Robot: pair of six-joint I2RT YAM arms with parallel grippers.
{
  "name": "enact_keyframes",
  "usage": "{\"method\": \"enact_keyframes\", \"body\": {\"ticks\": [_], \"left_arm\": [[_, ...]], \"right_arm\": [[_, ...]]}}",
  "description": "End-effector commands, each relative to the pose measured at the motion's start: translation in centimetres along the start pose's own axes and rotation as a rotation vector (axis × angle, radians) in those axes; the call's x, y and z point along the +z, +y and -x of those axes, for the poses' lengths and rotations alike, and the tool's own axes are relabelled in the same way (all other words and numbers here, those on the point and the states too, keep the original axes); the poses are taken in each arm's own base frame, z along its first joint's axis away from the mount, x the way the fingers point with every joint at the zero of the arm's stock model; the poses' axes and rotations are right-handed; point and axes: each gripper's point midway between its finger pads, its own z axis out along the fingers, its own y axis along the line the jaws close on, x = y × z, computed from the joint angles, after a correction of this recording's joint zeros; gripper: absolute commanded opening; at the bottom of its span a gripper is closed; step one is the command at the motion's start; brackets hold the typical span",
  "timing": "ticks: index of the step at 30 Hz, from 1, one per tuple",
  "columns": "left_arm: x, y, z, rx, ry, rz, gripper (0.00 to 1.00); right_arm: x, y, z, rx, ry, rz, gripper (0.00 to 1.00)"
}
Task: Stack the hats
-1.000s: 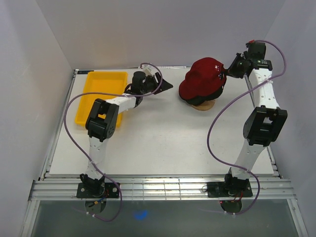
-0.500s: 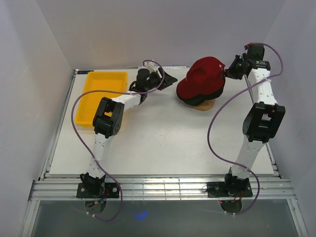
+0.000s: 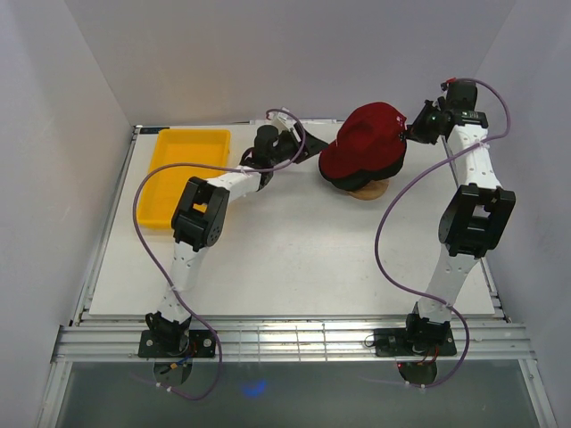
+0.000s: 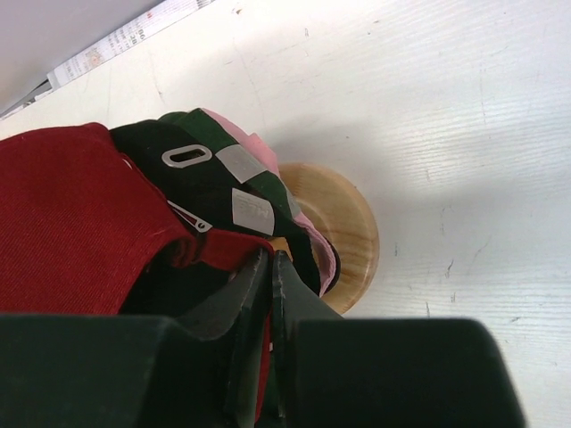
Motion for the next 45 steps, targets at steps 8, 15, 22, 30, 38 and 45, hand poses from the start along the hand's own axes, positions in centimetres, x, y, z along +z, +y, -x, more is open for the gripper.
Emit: {"method": "enact_keyframes", "body": {"ticks": [8, 15, 22, 30, 38, 45], "left_arm": [[0.2, -0.7, -2.2, 0.091, -0.002, 0.055, 0.6], [0.4, -1.4, -3.4, 0.135, -0.002, 0.09, 0.57], [-0.1, -2.1, -3.8, 0.143, 0.008, 0.064, 0.62], [-0.3, -2.8, -5.5, 0.209, 0.033, 0.069, 0.56], [-0.4, -2.1, -6.4, 0.256, 0.052, 0.127, 0.28], [-0.5, -1.7, -6.1, 0.283, 0.057, 0.165, 0.08]], "right_arm": [[1.9, -2.0, -2.3, 0.015, 0.045, -0.024, 0.1], [1.9, -2.1, -2.5, 0.019, 0.045, -0.02, 0.1], [1.9, -2.3, -3.2, 0.021, 0.055, -0.023, 0.1], [2.2, -2.6, -4.2, 0.024, 0.059, -0.017, 0.09], [2.7, -3.5, -5.6, 0.035, 0.077, -0.039, 0.08], [3.2, -4.5, -6.8, 0.044, 0.093, -0.063, 0.08]]}}
